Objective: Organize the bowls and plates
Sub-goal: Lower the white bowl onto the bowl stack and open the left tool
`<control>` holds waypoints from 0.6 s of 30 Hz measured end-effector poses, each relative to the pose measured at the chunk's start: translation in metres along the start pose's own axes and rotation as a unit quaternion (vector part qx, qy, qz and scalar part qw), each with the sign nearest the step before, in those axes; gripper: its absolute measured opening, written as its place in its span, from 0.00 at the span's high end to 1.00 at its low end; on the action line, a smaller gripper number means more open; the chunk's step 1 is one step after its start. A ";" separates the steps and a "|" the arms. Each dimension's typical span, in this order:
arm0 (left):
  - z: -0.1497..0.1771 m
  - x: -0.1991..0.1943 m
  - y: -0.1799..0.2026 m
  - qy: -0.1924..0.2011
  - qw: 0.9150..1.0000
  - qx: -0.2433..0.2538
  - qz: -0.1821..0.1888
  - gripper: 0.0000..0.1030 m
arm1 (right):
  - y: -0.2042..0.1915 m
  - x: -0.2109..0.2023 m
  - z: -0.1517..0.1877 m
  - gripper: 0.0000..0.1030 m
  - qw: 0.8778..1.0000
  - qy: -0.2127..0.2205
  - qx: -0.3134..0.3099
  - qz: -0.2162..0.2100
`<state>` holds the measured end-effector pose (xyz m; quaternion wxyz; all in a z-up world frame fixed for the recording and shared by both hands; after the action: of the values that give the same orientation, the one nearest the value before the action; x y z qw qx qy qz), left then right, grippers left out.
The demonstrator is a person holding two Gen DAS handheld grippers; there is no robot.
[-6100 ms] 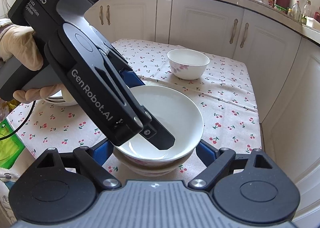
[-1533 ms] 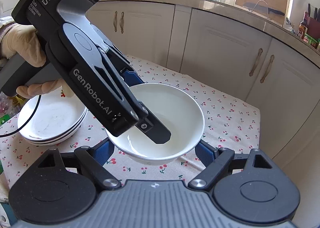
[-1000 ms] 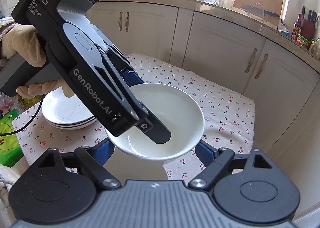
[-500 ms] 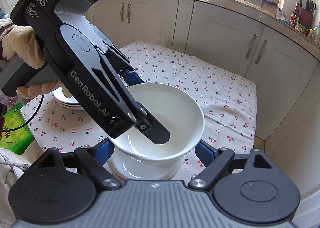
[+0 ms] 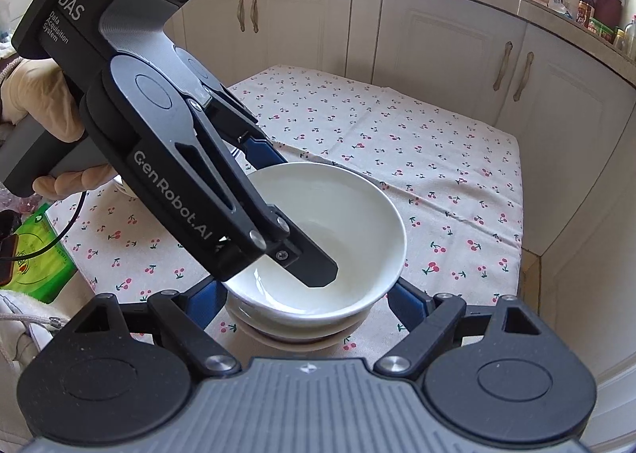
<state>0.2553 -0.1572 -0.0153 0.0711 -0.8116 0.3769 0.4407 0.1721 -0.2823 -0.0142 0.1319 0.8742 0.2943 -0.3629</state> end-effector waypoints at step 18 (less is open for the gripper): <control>0.003 0.002 -0.002 -0.001 1.000 0.001 0.012 0.22 | 0.002 0.006 0.000 0.11 1.000 -0.007 0.007 -0.011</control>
<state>0.2552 -0.1559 -0.0188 0.0670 -0.8065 0.3876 0.4415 0.1768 -0.2814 -0.0179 0.1239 0.8690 0.3006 -0.3729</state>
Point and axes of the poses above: each gripper's, at about its wrist camera, not at the fingertips, and x roughly the way its jaws point, y to its right, z to its underside, the point moved 1 cm from there along x, roughly the way its jaws point, and after that the axes turned 2 degrees about y, right-handed, at the moved point
